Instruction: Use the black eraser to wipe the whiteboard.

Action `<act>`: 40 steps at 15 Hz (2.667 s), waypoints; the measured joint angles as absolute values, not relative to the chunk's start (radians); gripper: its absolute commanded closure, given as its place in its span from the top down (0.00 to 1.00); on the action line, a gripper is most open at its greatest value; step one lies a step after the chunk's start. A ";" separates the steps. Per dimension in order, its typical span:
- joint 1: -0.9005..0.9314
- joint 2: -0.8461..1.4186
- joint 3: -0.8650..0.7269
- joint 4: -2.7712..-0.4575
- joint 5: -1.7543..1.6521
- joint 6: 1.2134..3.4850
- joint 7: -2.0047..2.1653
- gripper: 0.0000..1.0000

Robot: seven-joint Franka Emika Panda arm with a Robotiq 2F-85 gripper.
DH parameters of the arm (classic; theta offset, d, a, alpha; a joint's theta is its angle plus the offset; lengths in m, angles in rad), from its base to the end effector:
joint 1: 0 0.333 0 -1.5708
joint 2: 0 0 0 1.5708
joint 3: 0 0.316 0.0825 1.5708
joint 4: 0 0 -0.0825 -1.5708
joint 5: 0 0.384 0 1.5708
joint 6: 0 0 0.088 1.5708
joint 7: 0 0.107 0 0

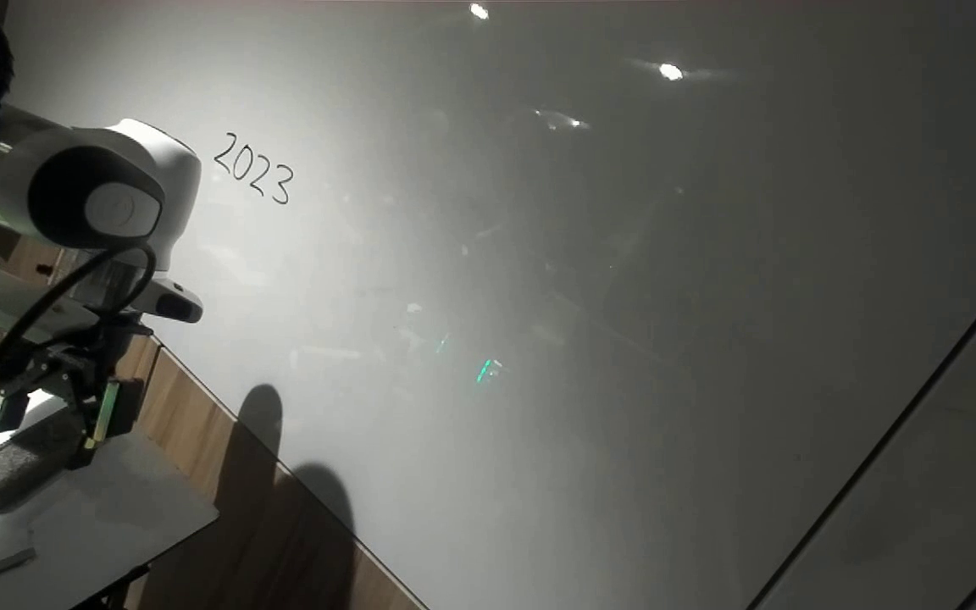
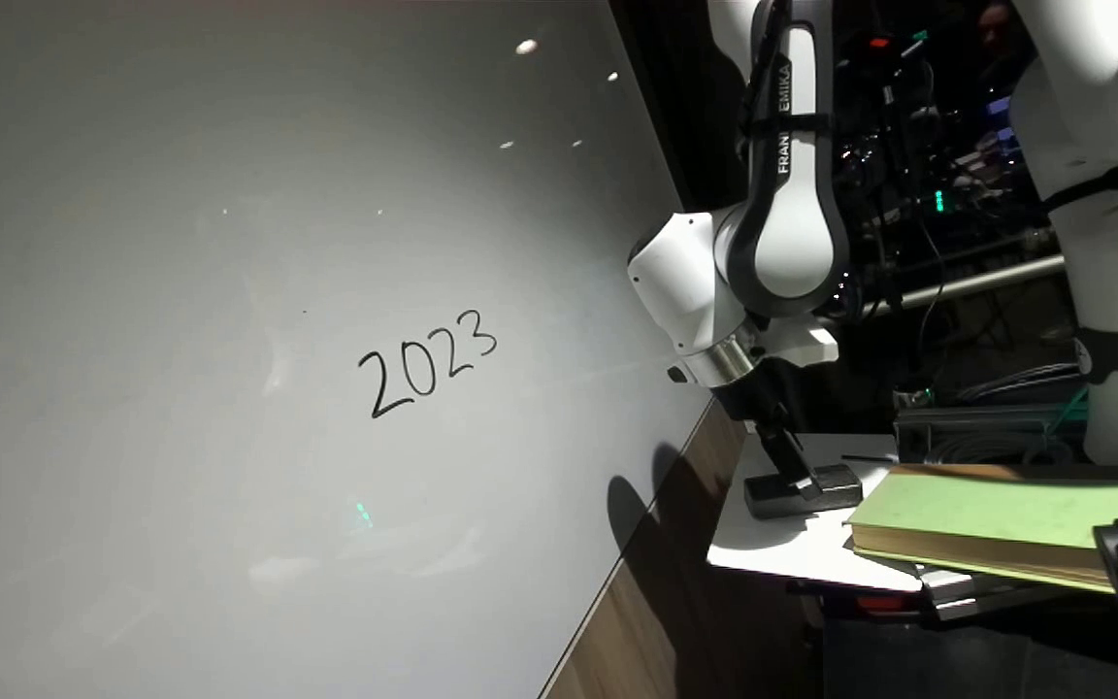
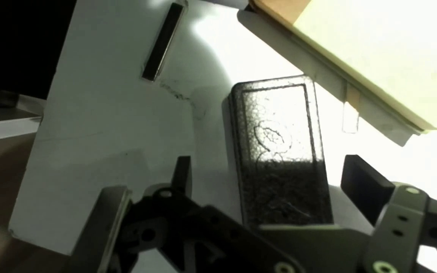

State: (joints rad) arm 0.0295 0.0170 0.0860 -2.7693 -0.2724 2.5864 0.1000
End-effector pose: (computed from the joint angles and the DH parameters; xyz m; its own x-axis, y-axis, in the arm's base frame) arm 0.3601 0.0470 0.1937 0.9495 0.2427 -0.1988 0.2681 -0.9568 0.1126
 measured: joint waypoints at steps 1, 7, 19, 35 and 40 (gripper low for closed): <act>0.030 0.026 0.084 -2.770 -0.272 2.587 0.097 0.66; 0.045 0.037 0.086 -2.767 -0.272 2.589 0.091 0.31; 0.113 -0.347 0.110 -2.717 -0.176 2.523 0.062 0.31; 0.014 -0.436 0.278 -2.461 -0.238 2.510 0.381 0.31; -0.029 -0.377 0.304 -2.399 -0.286 2.510 0.468 0.31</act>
